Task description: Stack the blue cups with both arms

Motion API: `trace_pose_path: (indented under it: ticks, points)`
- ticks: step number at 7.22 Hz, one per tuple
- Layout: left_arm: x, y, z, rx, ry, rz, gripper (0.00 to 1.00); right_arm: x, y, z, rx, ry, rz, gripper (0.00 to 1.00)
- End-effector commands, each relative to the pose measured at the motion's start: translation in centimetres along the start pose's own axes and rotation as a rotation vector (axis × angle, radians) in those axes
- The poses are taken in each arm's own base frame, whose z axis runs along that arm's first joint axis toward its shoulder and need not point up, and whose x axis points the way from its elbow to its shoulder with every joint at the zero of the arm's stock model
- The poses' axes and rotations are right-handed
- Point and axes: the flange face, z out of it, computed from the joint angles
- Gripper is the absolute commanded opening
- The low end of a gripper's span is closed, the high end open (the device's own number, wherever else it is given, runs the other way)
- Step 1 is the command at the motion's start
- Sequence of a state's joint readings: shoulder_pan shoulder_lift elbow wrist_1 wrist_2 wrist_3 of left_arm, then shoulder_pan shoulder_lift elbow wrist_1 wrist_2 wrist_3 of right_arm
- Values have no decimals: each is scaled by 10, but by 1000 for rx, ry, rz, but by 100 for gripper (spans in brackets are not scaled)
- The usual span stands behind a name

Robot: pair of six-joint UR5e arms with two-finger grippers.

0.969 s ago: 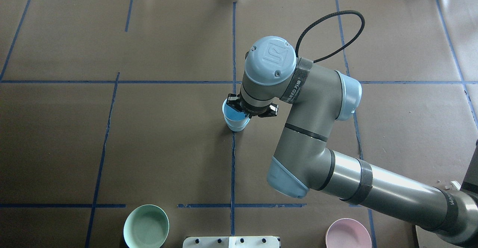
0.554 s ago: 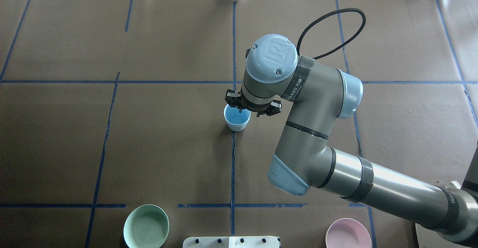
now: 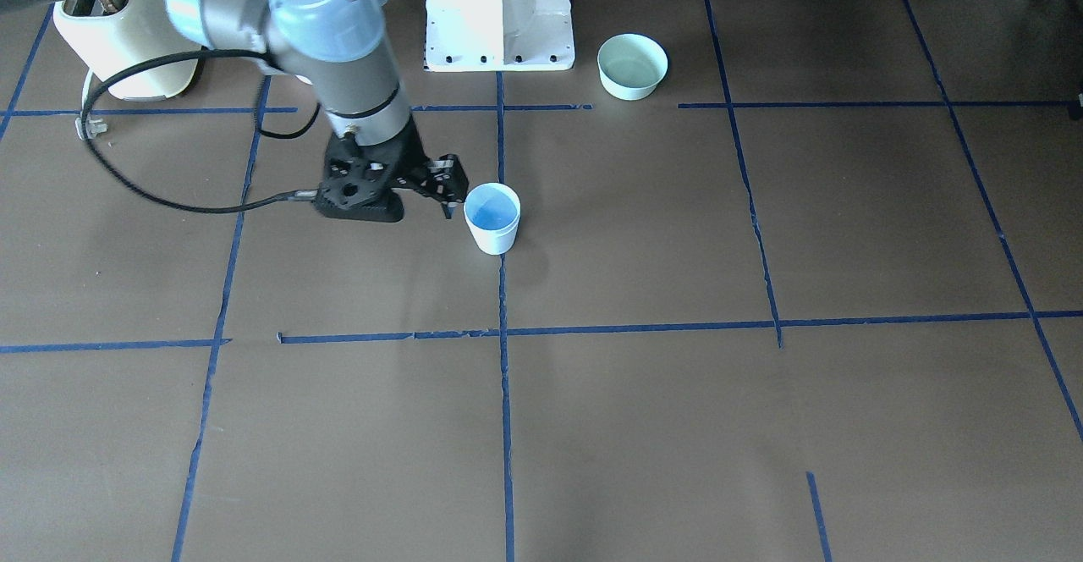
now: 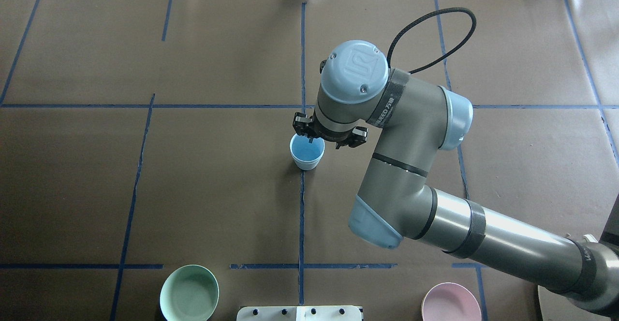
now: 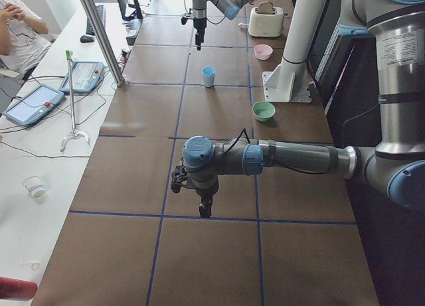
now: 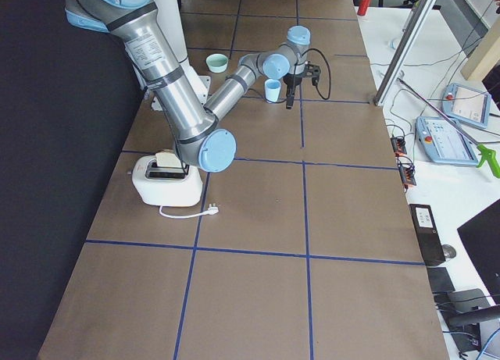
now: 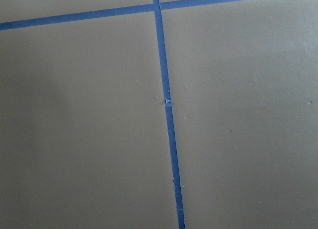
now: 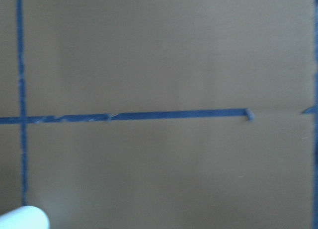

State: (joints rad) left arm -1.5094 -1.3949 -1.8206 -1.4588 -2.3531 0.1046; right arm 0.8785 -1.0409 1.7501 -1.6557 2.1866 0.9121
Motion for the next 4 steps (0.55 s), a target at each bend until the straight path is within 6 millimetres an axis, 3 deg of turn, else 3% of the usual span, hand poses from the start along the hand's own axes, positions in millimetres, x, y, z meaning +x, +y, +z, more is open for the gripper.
trace_pose_path:
  ticks: [1,3,4]
  points:
    - [6,-1,-6,13,-3,15,100,187,-14,-33,-49,-31,-143,100]
    - [0,1,0,-4,-3,103,100,346,19,-48,-50,10,-279,100]
    - [-1,3,0,-9,-2,104,100,407,43,-52,-55,24,-303,100]
